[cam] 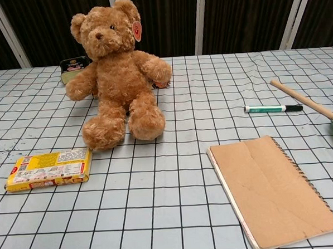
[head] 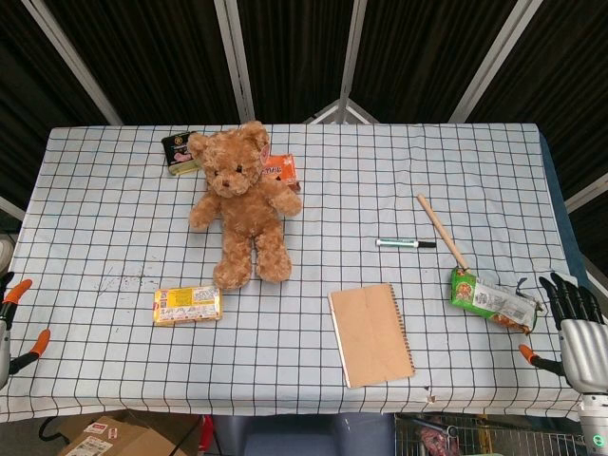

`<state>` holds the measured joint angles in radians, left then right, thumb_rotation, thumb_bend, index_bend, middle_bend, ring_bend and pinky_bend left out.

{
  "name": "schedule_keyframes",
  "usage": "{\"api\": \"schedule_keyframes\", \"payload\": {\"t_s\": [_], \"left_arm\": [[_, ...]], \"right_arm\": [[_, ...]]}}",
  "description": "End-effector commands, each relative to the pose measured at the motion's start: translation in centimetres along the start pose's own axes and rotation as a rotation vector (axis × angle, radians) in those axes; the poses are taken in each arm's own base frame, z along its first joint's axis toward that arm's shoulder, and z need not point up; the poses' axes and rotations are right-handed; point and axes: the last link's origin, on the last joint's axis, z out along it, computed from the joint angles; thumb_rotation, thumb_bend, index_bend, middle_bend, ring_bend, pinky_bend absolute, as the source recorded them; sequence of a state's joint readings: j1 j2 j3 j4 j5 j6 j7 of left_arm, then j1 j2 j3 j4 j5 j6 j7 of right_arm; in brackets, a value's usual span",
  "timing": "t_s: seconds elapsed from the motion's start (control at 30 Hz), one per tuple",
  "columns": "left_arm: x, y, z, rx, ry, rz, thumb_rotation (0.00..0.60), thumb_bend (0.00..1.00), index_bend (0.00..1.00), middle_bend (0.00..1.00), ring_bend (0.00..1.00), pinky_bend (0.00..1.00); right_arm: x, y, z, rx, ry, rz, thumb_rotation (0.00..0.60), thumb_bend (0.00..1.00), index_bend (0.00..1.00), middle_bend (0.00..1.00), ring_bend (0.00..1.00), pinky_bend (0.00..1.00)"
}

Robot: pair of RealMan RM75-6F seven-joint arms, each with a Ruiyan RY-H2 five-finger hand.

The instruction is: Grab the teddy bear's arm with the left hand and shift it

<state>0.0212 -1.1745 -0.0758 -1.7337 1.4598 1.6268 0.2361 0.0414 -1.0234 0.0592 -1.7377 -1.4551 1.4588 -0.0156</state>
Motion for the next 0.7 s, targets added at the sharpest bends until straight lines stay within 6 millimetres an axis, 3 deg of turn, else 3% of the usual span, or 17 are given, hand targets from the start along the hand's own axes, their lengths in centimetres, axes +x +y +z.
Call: {"api": "schedule_keyframes", "payload": {"t_s": [0.03,0.13,0.3,0.43,0.7], "left_arm": [[-0.8,0.5,0.7,-0.026,-0.033,-0.052,0.600,0.39,0.19,0.06,0.00,0.00],[-1.6,1.6,2.1,-0.069,-0.141,-0.173,0.600,0.38,0.19,0.06,0.00,0.00],[-3.0,3.6,5.0,-0.081,-0.175,-0.201,0.600,0.29,0.18,0.06,0.00,0.00],[-4.2,6.2,7.3,-0.098,-0.198,-0.288,0.600,0.26,0.14,0.05,0.00,0.00],[-7.9,12.5,13.0,-0.112,-0.476,-0.560,0.600,0.24,0.10,0.00,0.00,0.00]], "right_arm": [[0.0,0.2,-0.1,-0.004,-0.006,0.002,0.600,0.17,0.00,0.00,0.00,0.00],[0.2,0.5,-0.1,-0.007,0.003,0.018,0.600,0.17,0.00,0.00,0.00,0.00],[0.2,0.8,0.0,-0.011,0.005,0.034,0.600,0.17,0.00,0.00,0.00,0.00],[0.0,1.0,0.3,-0.019,-0.007,0.034,0.600,0.17,0.00,0.00,0.00,0.00],[-0.6,1.5,0.9,-0.047,-0.032,0.023,0.600,0.17,0.00,0.00,0.00,0.00]]}}
